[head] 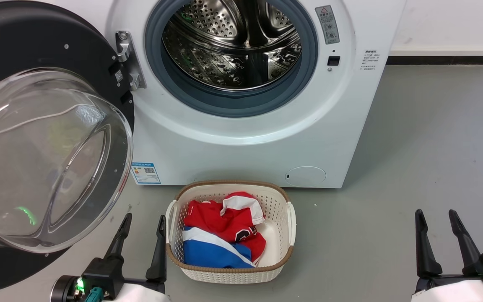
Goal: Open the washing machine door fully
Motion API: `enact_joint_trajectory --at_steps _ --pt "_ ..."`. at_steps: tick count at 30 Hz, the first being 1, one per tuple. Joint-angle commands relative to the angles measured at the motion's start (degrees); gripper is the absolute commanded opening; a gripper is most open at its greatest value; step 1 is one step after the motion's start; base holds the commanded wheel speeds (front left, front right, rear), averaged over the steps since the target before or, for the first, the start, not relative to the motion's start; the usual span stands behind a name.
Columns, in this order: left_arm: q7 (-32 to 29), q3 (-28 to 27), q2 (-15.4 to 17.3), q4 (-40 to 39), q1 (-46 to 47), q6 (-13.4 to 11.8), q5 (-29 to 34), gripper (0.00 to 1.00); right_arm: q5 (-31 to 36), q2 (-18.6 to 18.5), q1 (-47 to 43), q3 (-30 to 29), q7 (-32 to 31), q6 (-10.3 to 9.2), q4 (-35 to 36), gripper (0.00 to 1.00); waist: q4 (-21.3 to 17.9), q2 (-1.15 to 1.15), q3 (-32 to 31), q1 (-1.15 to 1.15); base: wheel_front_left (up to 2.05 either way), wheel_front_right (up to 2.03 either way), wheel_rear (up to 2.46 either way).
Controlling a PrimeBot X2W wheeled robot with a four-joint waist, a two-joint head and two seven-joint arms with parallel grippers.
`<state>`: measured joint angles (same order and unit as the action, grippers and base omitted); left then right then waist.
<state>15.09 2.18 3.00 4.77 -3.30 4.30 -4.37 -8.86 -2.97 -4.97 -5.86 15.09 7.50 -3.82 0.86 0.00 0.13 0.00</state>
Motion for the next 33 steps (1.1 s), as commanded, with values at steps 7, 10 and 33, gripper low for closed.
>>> enact_joint_trajectory --at_steps 7,10,33 --pt "0.1 0.1 -0.1 0.6 -0.9 0.3 -0.4 1.0 -0.4 0.2 0.1 0.0 0.1 -0.02 0.1 1.0 0.1 0.0 -0.1 0.0 0.0 0.0 0.0" --pt "0.1 0.4 -0.1 1.4 -1.1 0.5 -1.4 1.0 -0.3 0.2 0.1 -0.1 0.1 -0.02 0.1 1.0 0.1 0.0 -0.2 0.0 0.0 0.0 0.0" --pt "-3.3 -0.2 0.0 4.1 0.2 1.0 -15.2 0.0 -12.4 0.0 1.5 -0.1 -3.4 0.0 -3.3 0.0 0.1 0.0 -0.3 0.0 0.0 0.0 0.0"
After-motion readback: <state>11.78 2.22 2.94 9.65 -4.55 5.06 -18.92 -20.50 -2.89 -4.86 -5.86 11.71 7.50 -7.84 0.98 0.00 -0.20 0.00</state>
